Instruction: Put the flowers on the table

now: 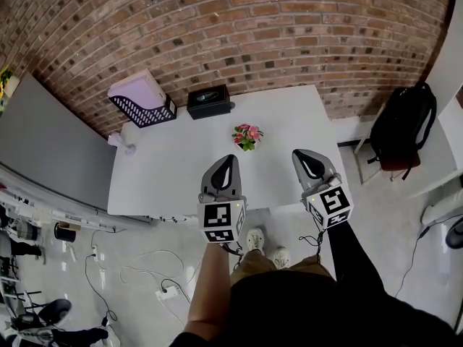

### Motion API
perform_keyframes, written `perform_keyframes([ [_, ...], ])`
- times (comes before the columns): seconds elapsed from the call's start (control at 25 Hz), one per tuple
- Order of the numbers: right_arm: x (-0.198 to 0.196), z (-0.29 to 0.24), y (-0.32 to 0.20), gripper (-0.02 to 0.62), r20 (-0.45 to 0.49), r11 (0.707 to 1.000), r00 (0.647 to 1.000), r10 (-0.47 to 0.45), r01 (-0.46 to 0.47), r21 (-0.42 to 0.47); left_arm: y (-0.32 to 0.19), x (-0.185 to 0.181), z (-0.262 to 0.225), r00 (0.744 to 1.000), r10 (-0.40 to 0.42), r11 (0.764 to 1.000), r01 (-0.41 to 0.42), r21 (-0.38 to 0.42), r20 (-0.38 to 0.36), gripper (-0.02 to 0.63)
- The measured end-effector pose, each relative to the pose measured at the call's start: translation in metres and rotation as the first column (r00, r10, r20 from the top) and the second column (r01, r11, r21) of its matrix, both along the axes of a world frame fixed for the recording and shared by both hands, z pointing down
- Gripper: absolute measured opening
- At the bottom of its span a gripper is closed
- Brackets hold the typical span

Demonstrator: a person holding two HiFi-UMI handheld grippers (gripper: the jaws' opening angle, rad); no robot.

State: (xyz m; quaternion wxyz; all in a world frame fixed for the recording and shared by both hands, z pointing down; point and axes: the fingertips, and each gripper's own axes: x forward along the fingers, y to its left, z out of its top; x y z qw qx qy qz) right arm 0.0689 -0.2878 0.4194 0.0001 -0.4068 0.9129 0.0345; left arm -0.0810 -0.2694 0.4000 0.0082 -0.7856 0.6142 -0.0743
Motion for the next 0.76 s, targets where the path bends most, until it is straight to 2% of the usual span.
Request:
perform_keyframes([
  [0.76, -0.007, 0.0, 0.002, 0.0, 0.023, 1.0, 1.0, 0.004, -0.004, -0.009, 0.013, -0.012, 0.003, 1.0, -0.027, 1.0, 0.027, -0.004, 0.0, 0.008],
])
